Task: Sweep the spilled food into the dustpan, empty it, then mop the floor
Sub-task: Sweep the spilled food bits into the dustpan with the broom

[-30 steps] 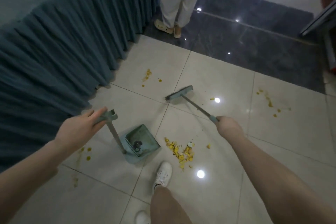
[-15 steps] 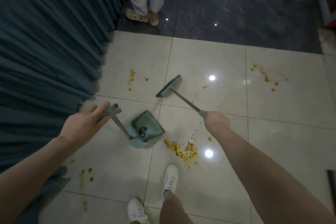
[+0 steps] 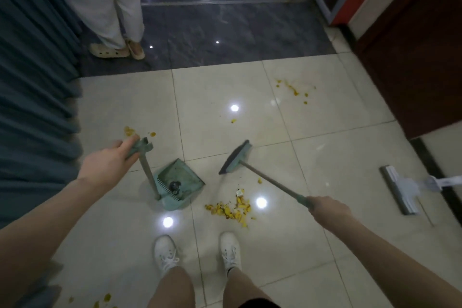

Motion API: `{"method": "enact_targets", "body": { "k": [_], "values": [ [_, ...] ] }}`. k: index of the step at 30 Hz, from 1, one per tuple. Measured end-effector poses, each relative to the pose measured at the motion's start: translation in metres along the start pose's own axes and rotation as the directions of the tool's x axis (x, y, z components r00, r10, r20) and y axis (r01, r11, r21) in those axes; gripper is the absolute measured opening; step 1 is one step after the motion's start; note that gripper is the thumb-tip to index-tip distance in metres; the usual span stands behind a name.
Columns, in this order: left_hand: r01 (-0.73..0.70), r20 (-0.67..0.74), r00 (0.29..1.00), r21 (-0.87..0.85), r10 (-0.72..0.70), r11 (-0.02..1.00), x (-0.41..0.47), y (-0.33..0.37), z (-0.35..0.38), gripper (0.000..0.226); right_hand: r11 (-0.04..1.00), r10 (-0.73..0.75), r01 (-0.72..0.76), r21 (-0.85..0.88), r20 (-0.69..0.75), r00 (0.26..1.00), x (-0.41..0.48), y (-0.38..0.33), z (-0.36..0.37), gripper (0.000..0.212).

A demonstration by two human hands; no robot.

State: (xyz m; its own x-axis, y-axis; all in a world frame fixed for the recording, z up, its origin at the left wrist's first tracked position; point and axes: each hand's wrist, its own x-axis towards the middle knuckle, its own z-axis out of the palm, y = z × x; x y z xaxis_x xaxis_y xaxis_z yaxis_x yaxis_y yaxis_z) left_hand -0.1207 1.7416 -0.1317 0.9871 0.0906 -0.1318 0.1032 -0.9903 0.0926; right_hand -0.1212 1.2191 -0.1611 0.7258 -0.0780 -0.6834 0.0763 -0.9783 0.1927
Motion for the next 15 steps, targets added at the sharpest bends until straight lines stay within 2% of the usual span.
{"method": "enact_targets", "body": {
  "k": [3,6,9,15],
  "values": [
    [-0.098,0.04,0.994,-0.012,0.099,0.995,0.021,-0.015,-0.008,0.042,0.997,0.075,-0.075,0.013,0.038,0.996,-0.035,-0.007,0.015,0.028],
    [-0.166,0.045,0.985,-0.025,0.167,0.986,0.037,-0.033,-0.021,0.041,0.993,0.113,-0.113,0.027,0.0,0.994,-0.055,-0.019,0.013,0.03],
    [-0.191,0.037,0.981,-0.005,0.191,0.982,0.048,-0.053,-0.034,0.043,0.988,0.133,-0.127,0.087,-0.071,0.989,-0.057,-0.035,-0.004,0.046],
    [-0.213,-0.023,0.977,-0.007,0.213,0.977,0.086,-0.094,-0.06,0.043,0.98,0.15,-0.124,0.155,-0.166,0.975,-0.039,-0.088,-0.052,0.043]
  ]
}}
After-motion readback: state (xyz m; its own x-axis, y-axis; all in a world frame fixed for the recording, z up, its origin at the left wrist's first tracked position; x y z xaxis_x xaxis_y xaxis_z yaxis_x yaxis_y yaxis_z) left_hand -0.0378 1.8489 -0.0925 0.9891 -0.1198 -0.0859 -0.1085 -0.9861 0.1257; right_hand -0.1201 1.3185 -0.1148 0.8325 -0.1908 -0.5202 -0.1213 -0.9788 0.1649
